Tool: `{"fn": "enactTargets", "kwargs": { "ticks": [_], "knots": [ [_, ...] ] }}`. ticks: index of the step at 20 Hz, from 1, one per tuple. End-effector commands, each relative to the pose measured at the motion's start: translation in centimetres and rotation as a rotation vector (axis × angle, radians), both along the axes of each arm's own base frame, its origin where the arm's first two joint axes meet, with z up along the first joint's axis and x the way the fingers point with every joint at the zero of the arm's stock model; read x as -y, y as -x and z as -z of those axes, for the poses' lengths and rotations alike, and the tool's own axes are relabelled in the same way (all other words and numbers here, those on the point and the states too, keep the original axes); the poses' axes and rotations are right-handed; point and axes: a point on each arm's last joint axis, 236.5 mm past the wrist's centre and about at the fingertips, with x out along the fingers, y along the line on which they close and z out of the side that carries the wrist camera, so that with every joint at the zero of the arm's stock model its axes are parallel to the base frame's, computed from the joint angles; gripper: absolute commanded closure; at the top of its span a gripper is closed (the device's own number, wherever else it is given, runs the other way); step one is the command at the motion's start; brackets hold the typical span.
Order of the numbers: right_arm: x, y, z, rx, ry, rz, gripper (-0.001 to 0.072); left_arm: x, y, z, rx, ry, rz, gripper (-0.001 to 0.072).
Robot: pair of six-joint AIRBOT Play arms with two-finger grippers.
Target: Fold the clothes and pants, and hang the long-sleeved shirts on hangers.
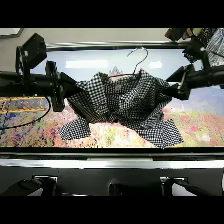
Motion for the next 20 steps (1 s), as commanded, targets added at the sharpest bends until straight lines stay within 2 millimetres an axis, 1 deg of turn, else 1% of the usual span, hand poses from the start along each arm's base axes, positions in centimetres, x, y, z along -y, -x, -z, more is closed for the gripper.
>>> {"fn": "enactTargets", "kwargs": {
  "ticks": [1,2,3,4,5,7,8,9,10,11,12,13,15,16,18,20],
  "knots": [
    [-2.4,-1.2,1.3,0.012,0.011,-0.043,0.0194,0.0,0.0,0.0,-0.002,0.001,-0.001,0.0688],
    [-2.8,-1.2,1.6,0.006,0.01,-0.053,0.0227,0.0,0.0,0.0,-0.002,0.001,-0.002,0.0688],
    [-3.0,-0.9,1.6,0.0,0.01,-0.064,0.0385,0.0,0.0,0.0,-0.002,0.001,-0.002,0.0688],
    [-3.1,-0.4,1.8,-0.015,0.011,-0.078,0.0614,0.0,0.0,0.0,-0.002,0.001,-0.001,0.0688],
    [-3.0,0.0,1.8,-0.026,0.015,-0.087,0.0686,0.0,0.0,0.0,-0.003,0.0,-0.002,0.0687],
    [-2.4,0.7,1.9,-0.034,0.058,-0.089,0.0687,0.0,-0.1,0.1,-0.004,0.0,-0.002,0.0683],
    [-2.0,1.0,1.7,-0.03,0.08,-0.077,0.0688,0.0,-0.1,0.2,-0.006,0.0,-0.002,0.0674],
    [-1.6,1.2,1.4,-0.035,0.096,-0.047,0.0689,0.1,-0.2,0.2,-0.008,-0.001,-0.002,0.0593],
    [-1.0,1.6,1.0,-0.042,0.117,-0.012,0.069,0.1,-0.3,0.4,-0.011,-0.002,-0.003,0.0464],
    [-0.4,1.9,0.6,-0.052,0.139,0.033,0.0691,0.1,-0.4,0.5,-0.014,-0.001,-0.005,0.0359],
    [0.4,2.4,0.2,-0.06,0.165,0.083,0.0691,0.1,-0.9,0.3,-0.015,0.013,-0.026,0.0348],
    [1.2,3.0,-0.4,-0.061,0.19,0.129,0.0692,0.0,-1.7,-0.2,-0.022,0.045,-0.075,0.0235],
    [3.0,4.0,-1.9,-0.057,0.23,0.262,0.0692,-0.9,-4.5,-1.6,-0.025,0.129,-0.232,0.0056],
    [3.9,4.3,-2.9,-0.052,0.228,0.353,0.0692,-1.4,-6.0,-2.5,-0.007,0.171,-0.304,0.0017],
    [5.4,5.3,-4.7,-0.028,0.232,0.485,0.0692,-2.4,-8.4,-4.2,0.028,0.262,-0.415,0.0017],
    [7.3,6.3,-6.7,0.009,0.232,0.632,0.0691,-3.1,-10.3,-6.1,0.025,0.39,-0.512,0.0017]
  ]
}}
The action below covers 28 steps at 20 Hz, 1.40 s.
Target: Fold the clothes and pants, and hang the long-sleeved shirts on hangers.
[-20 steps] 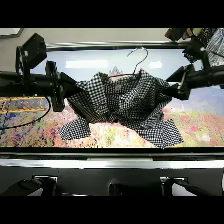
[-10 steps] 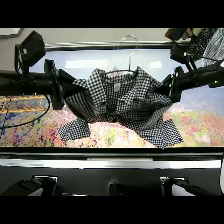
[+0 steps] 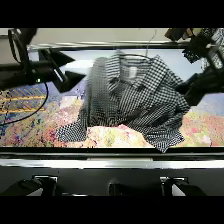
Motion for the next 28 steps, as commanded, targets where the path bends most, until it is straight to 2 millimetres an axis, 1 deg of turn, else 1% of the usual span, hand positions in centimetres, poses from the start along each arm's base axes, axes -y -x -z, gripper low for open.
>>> {"fn": "enactTargets", "kwargs": {
  "ticks": [1,2,3,5,7,8,11,15,16,18,19,20,21,23,24,26,28],
  "knots": [
    [4.5,1.8,-3.6,0.09,0.018,0.338,0.069,-2.0,-4.1,-4.0,0.014,0.264,-0.227,0.0017],
    [6.1,2.3,-5.0,0.135,0.008,0.453,0.069,-2.3,-4.7,-4.5,-0.033,0.358,-0.273,0.0017],
    [7.9,2.9,-6.5,0.187,-0.014,0.589,0.0688,-2.5,-5.1,-4.6,-0.092,0.438,-0.308,0.0018],
    [11.4,4.6,-9.2,0.295,-0.045,0.814,0.0689,-2.3,-5.2,-3.9,-0.217,0.533,-0.341,0.0019],
    [14.4,6.7,-11.3,0.38,-0.064,0.994,0.0691,-1.7,-4.8,-2.9,-0.293,0.554,-0.343,0.0023],
    [15.6,7.5,-12.4,0.418,-0.074,1.065,0.0691,-1.4,-4.7,-2.5,-0.31,0.547,-0.337,0.0031],
    [19.0,9.5,-15.4,0.532,-0.051,1.227,0.0692,-0.1,-4.1,-2.1,-0.327,0.534,-0.312,0.0037],
    [25.2,13.8,-17.8,0.604,0.138,1.551,0.0692,1.1,-3.7,-1.5,-0.356,0.528,-0.293,0.0037],
    [26.4,14.5,-18.6,0.637,0.173,1.627,0.0692,1.2,-3.7,-1.3,-0.362,0.528,-0.291,0.0037],
    [28.1,15.3,-20.9,0.732,0.248,1.723,0.0692,1.4,-3.9,-0.8,-0.373,0.525,-0.294,0.0037],
    [28.9,15.2,-22.4,0.804,0.291,1.75,0.0692,1.4,-4.1,-0.6,-0.376,0.524,-0.296,0.0037],
    [29.4,14.8,-23.5,0.854,0.31,1.751,0.0692,1.5,-4.3,-0.3,-0.381,0.52,-0.298,0.0037],
    [30.3,14.2,-23.9,0.882,0.307,1.759,0.0692,1.6,-4.4,0.0,-0.386,0.518,-0.299,0.0037],
    [32.5,14.3,-24.1,0.898,0.307,1.82,0.0692,1.8,-4.6,0.4,-0.395,0.513,-0.301,0.0037],
    [33.2,14.1,-24.4,0.913,0.296,1.823,0.0692,1.8,-4.7,0.7,-0.399,0.51,-0.302,0.0037],
    [34.3,13.8,-25.6,0.979,0.275,1.828,0.0692,1.9,-5.0,1.2,-0.408,0.506,-0.305,0.0036],
    [35.5,13.9,-26.0,1.009,0.281,1.848,0.0692,2.0,-5.3,1.7,-0.416,0.501,-0.309,0.0036]
  ]
}}
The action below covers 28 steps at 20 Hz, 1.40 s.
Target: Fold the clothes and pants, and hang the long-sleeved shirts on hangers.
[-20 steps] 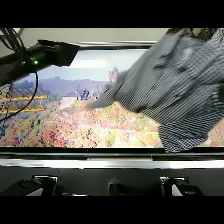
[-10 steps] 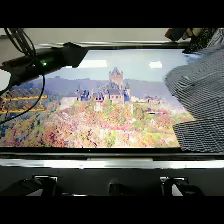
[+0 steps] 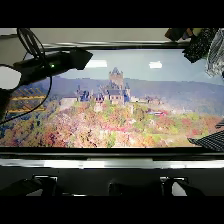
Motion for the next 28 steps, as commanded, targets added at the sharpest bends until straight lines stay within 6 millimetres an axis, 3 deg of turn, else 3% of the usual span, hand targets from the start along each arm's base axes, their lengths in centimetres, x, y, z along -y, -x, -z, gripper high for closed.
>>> {"fn": "enactTargets", "kwargs": {
  "ticks": [1,8,15,21,28],
  "knots": [
    [2.3,-0.1,-1.4,0.051,0.049,0.041,0.0692,0.2,-0.4,0.9,-0.016,-0.006,0.0,0.0037],
    [5.0,1.5,-4.2,0.191,0.161,0.077,0.0692,0.4,-0.9,1.9,-0.034,-0.013,0.0,0.0037],
    [5.1,2.1,-5.5,0.219,0.217,0.1,0.0692,1.1,-1.0,2.7,-0.05,-0.02,0.013,0.0037],
    [6.4,3.2,-2.3,0.163,0.121,0.21,0.069,1.2,-1.0,2.9,-0.053,-0.021,0.015,0.0037],
    [6.3,4.3,-0.1,0.11,0.033,0.259,0.0686,1.2,-1.0,2.9,-0.053,-0.021,0.015,0.0037]
  ]
}}
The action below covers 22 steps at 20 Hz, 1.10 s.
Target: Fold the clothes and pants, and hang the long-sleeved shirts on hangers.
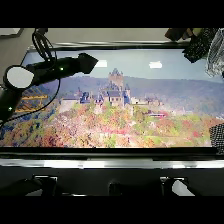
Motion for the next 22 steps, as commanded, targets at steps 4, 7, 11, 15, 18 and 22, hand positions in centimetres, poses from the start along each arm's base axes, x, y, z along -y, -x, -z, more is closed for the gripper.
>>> {"fn": "enactTargets", "kwargs": {
  "ticks": [4,7,11,15,18,22],
  "knots": [
    [-0.8,1.3,0.4,0.008,-0.044,0.004,0.0686,0.0,0.0,0.0,-0.001,0.0,0.001,0.0037],
    [-1.1,1.1,-1.1,0.013,0.012,-0.024,0.069,0.1,0.2,0.0,-0.004,-0.003,0.006,0.0036],
    [-1.1,0.9,-1.8,0.007,0.043,-0.029,0.069,0.1,0.2,0.0,-0.005,-0.003,0.007,0.0037],
    [-1.3,0.3,-3.3,0.034,0.106,-0.061,0.0691,0.1,0.2,0.0,-0.005,-0.003,0.007,0.0037],
    [-0.6,1.7,-3.4,0.065,0.111,-0.02,0.0691,0.1,0.2,0.0,-0.005,-0.004,0.007,0.0037],
    [2.4,3.8,-0.3,0.173,-0.014,-0.019,0.069,0.1,0.2,0.1,-0.005,-0.004,0.007,0.0037]
  ]
}}
